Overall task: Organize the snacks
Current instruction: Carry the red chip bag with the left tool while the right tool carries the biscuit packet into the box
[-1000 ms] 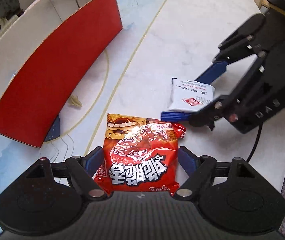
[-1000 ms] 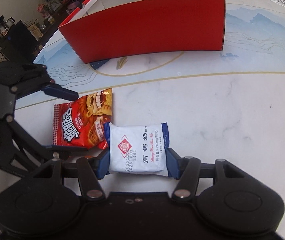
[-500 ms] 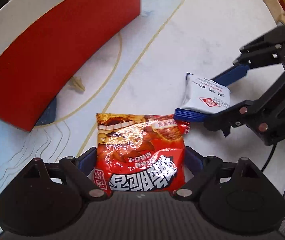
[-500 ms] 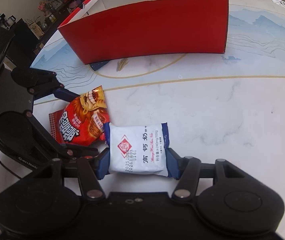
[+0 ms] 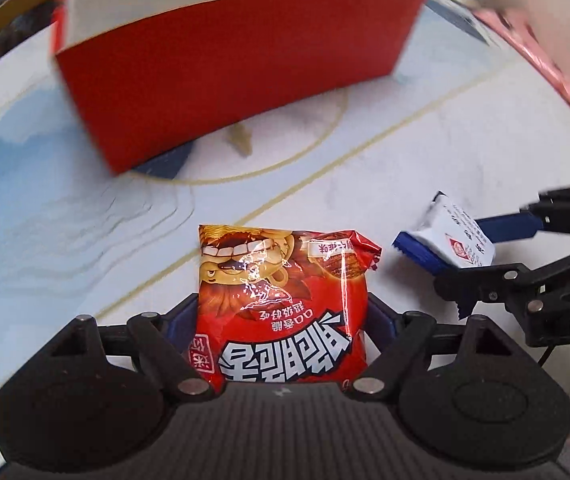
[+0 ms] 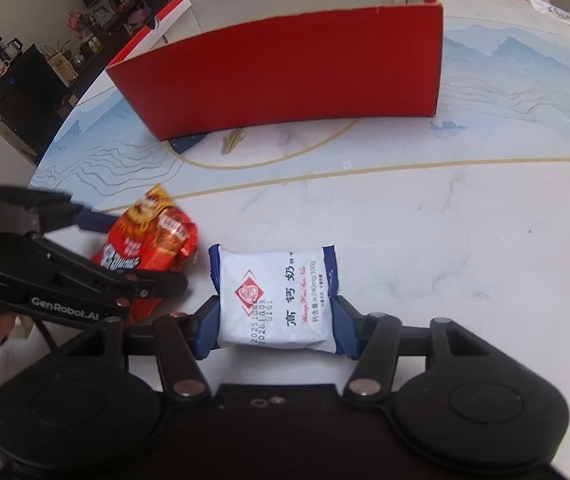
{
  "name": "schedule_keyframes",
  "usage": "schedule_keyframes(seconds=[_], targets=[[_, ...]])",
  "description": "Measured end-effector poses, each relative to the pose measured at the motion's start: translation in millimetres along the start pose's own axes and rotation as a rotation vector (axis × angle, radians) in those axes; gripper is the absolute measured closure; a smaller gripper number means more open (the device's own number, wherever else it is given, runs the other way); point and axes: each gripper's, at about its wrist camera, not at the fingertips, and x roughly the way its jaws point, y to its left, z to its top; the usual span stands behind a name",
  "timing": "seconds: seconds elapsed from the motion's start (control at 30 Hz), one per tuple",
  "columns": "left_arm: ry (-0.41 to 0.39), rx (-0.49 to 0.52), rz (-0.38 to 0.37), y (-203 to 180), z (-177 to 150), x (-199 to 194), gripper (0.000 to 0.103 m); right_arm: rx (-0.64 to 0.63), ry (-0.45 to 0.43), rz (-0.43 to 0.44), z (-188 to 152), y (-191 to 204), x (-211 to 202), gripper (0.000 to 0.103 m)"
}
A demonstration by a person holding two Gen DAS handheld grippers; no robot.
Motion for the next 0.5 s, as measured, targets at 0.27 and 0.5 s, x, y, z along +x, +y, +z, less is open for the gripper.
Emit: schedule_keyframes(seconds=[0.27,0.5], targets=[[-0.063,-0.203,0.038,5,-11,-27,0.020,0.001,-0.046,-0.035,6,5,-14,0.046],[-0.153,-0.259,0.091,0,4,-67,0.020,-0.052,-0.135,-0.051,23,18,-46,0.046]])
